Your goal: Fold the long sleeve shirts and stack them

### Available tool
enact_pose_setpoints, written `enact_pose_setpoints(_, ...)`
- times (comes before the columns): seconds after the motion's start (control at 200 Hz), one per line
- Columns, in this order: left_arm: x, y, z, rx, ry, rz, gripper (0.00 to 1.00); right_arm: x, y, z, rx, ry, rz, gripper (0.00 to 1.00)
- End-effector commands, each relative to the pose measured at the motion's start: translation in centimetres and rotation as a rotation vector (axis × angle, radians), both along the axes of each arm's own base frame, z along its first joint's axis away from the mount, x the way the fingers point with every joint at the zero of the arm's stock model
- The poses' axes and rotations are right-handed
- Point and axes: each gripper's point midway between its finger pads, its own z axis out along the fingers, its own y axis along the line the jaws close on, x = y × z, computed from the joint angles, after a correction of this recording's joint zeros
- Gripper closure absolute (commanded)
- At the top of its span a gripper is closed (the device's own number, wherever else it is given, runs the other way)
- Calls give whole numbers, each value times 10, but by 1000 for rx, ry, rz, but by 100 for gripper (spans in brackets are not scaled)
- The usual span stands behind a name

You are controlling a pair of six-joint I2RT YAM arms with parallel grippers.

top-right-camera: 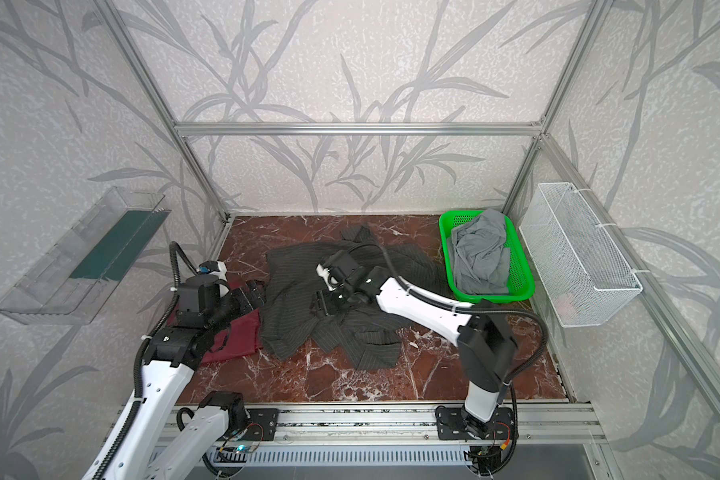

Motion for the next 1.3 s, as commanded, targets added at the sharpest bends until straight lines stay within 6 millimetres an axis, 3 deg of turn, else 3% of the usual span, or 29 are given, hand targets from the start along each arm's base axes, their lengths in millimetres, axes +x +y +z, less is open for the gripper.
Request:
enact_pose_setpoints(0.0,-17,-24,-29,-112,117,-79,3,-21,-88,-37,-298,-46,-71,28)
enact_pose_setpoints(0.13,-24,-46,-43,-131,152,-138,6,-42,-139,-64,-338,-7,-127,27)
enact_pose_setpoints(0.26,-32,-72,-67,-62,242,-223,8,-59,-161,-90,-388,49,-133,27)
enact_pose_setpoints(0.445,-41,-86,-94,-48,336,-255,11,-75,-166,-129,-415,156,-129,29)
enact_pose_setpoints(0.57,-46,-93,-112,-52,368,-260,14,-76,-150,-145,-363,192,-93,33)
enact_pose_setpoints(0.635,-50,-96,-124,-50,400,-266,16,-75,-140,-147,-330,199,-74,38)
enact_pose_setpoints(0.705,-52,-95,-130,-28,416,-267,20,-74,-136,-148,-314,200,-65,51)
enact_pose_setpoints(0.825,-54,-92,-133,-4,412,-252,27,-75,-136,-141,-296,184,-55,83)
enact_pose_setpoints(0.915,-58,-90,-141,-14,420,-236,35,-79,-139,-128,-286,170,-42,100)
enact_pose_setpoints(1.075,-64,-86,-153,-26,430,-210,47,-88,-155,-84,-282,114,-32,100)
enact_pose_setpoints(1.22,-66,-80,-158,-14,426,-183,62,-105,-174,-22,-310,18,14,100)
enact_pose_setpoints(1.295,-65,-76,-157,-8,412,-162,70,-121,-175,8,-295,-15,84,100)
